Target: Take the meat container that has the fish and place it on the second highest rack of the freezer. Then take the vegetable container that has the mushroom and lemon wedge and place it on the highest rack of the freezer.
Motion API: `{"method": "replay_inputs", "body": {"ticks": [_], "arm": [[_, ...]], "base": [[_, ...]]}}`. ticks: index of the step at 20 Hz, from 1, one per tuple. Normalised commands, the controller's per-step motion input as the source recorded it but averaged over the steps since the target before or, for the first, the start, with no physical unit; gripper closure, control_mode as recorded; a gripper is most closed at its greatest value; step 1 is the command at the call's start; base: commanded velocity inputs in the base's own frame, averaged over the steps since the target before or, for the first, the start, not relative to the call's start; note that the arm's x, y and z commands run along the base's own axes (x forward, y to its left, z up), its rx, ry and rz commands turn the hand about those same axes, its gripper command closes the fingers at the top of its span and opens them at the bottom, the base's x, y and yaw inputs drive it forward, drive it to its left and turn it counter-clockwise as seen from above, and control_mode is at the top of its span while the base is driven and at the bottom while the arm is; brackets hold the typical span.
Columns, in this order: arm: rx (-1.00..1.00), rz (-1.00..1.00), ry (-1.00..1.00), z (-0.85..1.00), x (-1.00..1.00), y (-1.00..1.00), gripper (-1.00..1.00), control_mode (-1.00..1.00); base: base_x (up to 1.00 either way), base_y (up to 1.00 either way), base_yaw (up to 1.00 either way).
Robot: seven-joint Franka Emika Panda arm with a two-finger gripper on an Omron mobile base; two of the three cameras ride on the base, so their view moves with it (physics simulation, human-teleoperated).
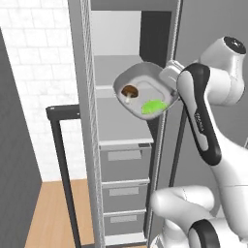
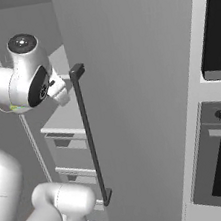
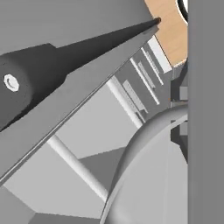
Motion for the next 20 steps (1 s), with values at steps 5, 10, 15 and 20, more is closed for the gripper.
{"method": "replay_inputs", "body": {"ticks": [5, 10, 15, 20], "arm": [[0.35, -0.66, 0.01, -0.01, 0.19, 0.44, 1.0, -1.0], [0.39, -0.53, 0.02, 0.0, 0.4, 0.51, 1.0, -1.0], [0.39, -0.28, 0.23, 0.0, 0.72, 0.15, 1.0, -1.0], [0.21, -0.1, 0.22, 0.0, 0.87, 0.0, 1.0, -1.0]], "base": [[0.0, 0.0, 0.0], [0.0, 0.0, 0.0], [0.0, 0.0, 0.0], [0.0, 0.0, 0.0]]}}
